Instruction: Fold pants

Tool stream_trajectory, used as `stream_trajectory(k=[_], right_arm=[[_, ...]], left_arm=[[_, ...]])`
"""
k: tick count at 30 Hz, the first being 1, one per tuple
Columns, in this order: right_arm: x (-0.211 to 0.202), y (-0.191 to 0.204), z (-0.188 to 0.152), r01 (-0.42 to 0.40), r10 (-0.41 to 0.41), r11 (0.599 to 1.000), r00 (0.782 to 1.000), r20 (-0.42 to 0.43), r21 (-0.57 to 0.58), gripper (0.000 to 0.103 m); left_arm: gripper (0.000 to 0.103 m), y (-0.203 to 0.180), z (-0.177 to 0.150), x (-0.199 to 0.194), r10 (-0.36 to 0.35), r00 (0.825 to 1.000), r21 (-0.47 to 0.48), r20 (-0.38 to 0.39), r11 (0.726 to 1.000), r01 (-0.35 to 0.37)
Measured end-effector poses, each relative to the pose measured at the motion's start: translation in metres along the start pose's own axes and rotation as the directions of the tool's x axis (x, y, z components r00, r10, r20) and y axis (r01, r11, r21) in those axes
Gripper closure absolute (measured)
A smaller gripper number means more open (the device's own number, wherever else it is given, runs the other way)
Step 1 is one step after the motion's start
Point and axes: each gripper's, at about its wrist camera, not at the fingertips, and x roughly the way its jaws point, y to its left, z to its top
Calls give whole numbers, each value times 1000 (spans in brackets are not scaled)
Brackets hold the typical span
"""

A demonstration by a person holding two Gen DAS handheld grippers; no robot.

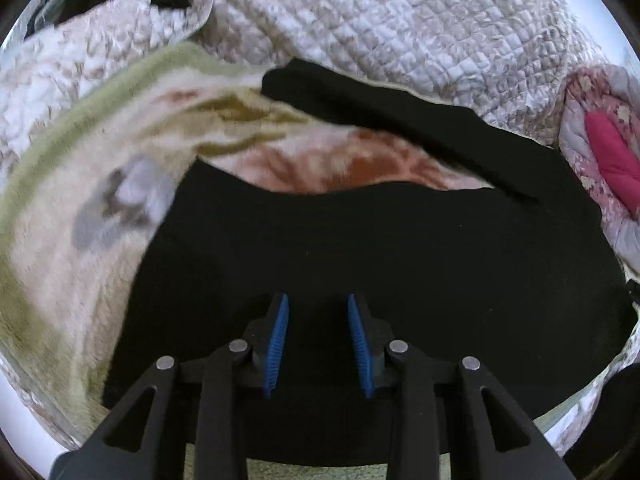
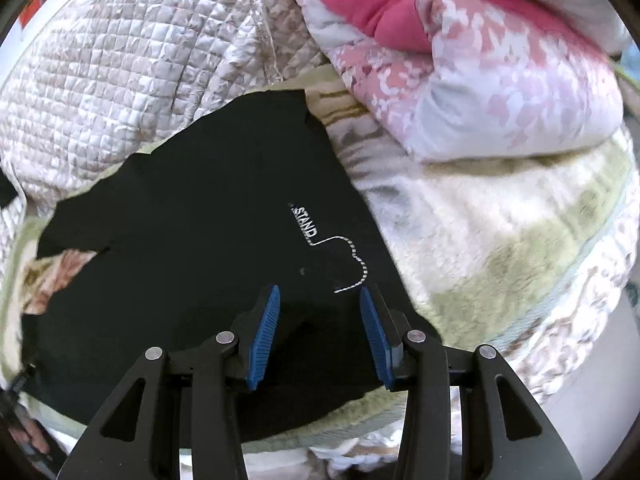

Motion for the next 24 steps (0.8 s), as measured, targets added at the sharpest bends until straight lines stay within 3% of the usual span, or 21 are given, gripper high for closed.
stream_trajectory(k=[6,12,17,24], right_arm=[[-25,28,-3,-84,87,993,995,39,-89,60],[-14,70,-24,-183,172,960,983,-70,-213,60],[5,78,-34,-185,151,956,976,-156,-228,60],[-14,92,-28,-207,182,942,976,-117,-264,60]], left_arm=[[69,-1,6,-25,-12,999,-18,43,1000,13],[68,5,-1,-35,5,999,-32,39,999,-4],[66,20,-19,-22,36,998,-70,-53,997,-40],[66,-3,-12,-40,-12,1000,-25,-6,1000,12]])
